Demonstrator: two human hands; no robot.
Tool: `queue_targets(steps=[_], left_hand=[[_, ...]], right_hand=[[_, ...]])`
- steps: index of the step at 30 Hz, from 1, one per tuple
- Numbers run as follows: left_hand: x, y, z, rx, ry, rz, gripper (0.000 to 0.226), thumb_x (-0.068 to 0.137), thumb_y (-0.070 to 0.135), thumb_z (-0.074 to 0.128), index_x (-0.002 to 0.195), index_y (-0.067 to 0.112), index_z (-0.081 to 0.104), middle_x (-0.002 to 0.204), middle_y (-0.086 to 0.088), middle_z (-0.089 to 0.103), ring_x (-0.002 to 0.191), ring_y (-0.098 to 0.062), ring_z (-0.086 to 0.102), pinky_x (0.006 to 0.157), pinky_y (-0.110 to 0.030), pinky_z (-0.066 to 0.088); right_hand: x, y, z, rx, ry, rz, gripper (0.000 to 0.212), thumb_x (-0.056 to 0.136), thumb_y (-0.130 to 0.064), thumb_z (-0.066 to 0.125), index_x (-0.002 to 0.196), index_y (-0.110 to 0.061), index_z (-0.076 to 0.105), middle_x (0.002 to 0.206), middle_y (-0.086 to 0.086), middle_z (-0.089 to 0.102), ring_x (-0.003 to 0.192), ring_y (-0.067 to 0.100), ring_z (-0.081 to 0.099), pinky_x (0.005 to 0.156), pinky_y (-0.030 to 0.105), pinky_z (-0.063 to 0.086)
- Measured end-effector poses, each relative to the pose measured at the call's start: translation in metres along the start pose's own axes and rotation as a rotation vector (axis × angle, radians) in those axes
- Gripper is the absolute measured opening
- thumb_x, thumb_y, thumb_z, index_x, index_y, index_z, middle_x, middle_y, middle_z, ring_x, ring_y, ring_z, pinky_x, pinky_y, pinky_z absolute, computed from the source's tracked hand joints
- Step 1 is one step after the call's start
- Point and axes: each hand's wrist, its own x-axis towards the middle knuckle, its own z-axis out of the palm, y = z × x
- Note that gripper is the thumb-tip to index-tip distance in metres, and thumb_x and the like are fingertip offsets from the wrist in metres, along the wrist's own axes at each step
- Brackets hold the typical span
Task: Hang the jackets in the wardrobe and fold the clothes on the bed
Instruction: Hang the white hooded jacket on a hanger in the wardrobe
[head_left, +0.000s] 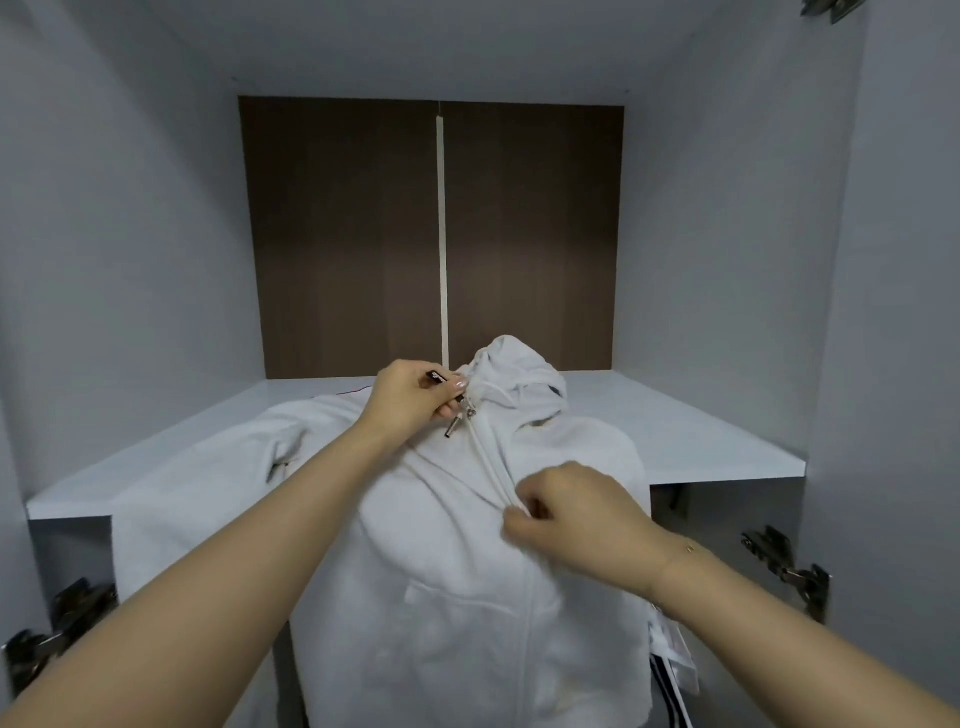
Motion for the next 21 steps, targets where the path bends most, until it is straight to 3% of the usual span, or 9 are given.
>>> queue_targets(steps=[4,7,9,11,12,14,15,19,21], left_hand=[[-0.012,-0.012,0.005,-0.141,-0.095,-0.013,0.016,0.094,0.006,0.062,0.079,0.005,0.069,0.066,-0.004,0.068,0.052,-0.005,0.062,0.056,-0.014,0.051],[-0.015,-0.016,-0.001,-0.301,-0.089,-0.047,0.013,0.092,0.009,0.063,0.082,0.006,0.071,0.067,-0.005,0.07,0.056,-0.009,0.063,0.062,-0.017,0.054],[-0.016,-0.017,-0.003,-0.353,-0.105,-0.063,0.012,0.092,0.01,0.064,0.083,0.006,0.071,0.068,-0.005,0.071,0.057,-0.009,0.062,0.063,-0.018,0.053],[-0.017,-0.018,-0.002,-0.377,-0.123,-0.064,0.011,0.092,0.009,0.064,0.084,0.005,0.071,0.069,-0.005,0.071,0.057,-0.009,0.062,0.062,-0.018,0.053],[-0.017,-0.018,-0.002,-0.393,-0.128,-0.064,0.01,0.092,0.009,0.064,0.085,0.004,0.071,0.069,-0.006,0.071,0.057,-0.009,0.062,0.062,-0.018,0.053],[-0.017,-0.018,-0.003,-0.422,-0.134,-0.064,0.009,0.091,0.008,0.065,0.087,0.002,0.07,0.069,-0.006,0.071,0.057,-0.01,0.062,0.062,-0.017,0.054],[-0.017,-0.019,-0.003,-0.428,-0.133,-0.063,0.008,0.091,0.008,0.065,0.088,0.002,0.07,0.069,-0.006,0.071,0.058,-0.01,0.062,0.062,-0.017,0.054],[-0.016,-0.021,-0.003,-0.433,-0.139,-0.058,0.009,0.09,0.009,0.065,0.089,0.001,0.07,0.069,-0.007,0.071,0.058,-0.011,0.062,0.063,-0.019,0.053],[-0.014,-0.022,-0.002,-0.431,-0.144,-0.065,0.009,0.091,0.009,0.065,0.087,0.003,0.07,0.068,-0.006,0.071,0.057,-0.01,0.062,0.063,-0.019,0.053]], right_hand=[[-0.011,0.004,-0.003,-0.06,-0.053,0.032,0.043,0.087,-0.043,0.054,0.058,-0.014,0.04,0.059,0.0,0.051,0.059,0.015,0.044,0.057,0.03,0.035],[0.011,0.01,-0.017,0.045,0.205,0.11,0.027,0.085,-0.044,0.058,0.073,-0.021,0.059,0.07,-0.006,0.063,0.067,0.01,0.054,0.061,0.028,0.04],[0.036,0.017,-0.028,0.113,0.352,0.091,0.018,0.085,-0.044,0.062,0.094,-0.029,0.06,0.086,-0.012,0.06,0.068,0.003,0.051,0.063,0.028,0.039],[0.063,0.023,-0.031,0.095,0.255,0.052,0.033,0.086,-0.047,0.063,0.115,-0.033,0.058,0.104,-0.015,0.05,0.072,0.001,0.048,0.069,0.029,0.04],[0.076,0.026,-0.028,0.063,0.175,0.053,0.033,0.087,-0.048,0.062,0.117,-0.033,0.06,0.109,-0.015,0.049,0.078,0.004,0.05,0.073,0.03,0.042],[0.097,0.029,-0.023,0.002,0.127,0.07,0.024,0.093,-0.042,0.058,0.102,-0.023,0.067,0.106,-0.009,0.059,0.086,0.015,0.057,0.075,0.034,0.048],[0.105,0.032,-0.022,0.086,0.188,0.083,0.023,0.097,-0.035,0.054,0.095,-0.016,0.066,0.098,-0.003,0.066,0.082,0.021,0.061,0.072,0.036,0.051],[0.105,0.048,-0.053,0.785,0.518,0.196,0.024,0.099,-0.017,0.044,0.08,-0.009,0.058,0.063,0.005,0.064,0.045,0.018,0.053,0.043,0.028,0.04],[0.09,0.06,-0.075,0.818,0.361,0.142,0.039,0.092,-0.023,0.041,0.071,0.0,0.065,0.057,0.009,0.064,0.044,0.019,0.051,0.045,0.027,0.039]])
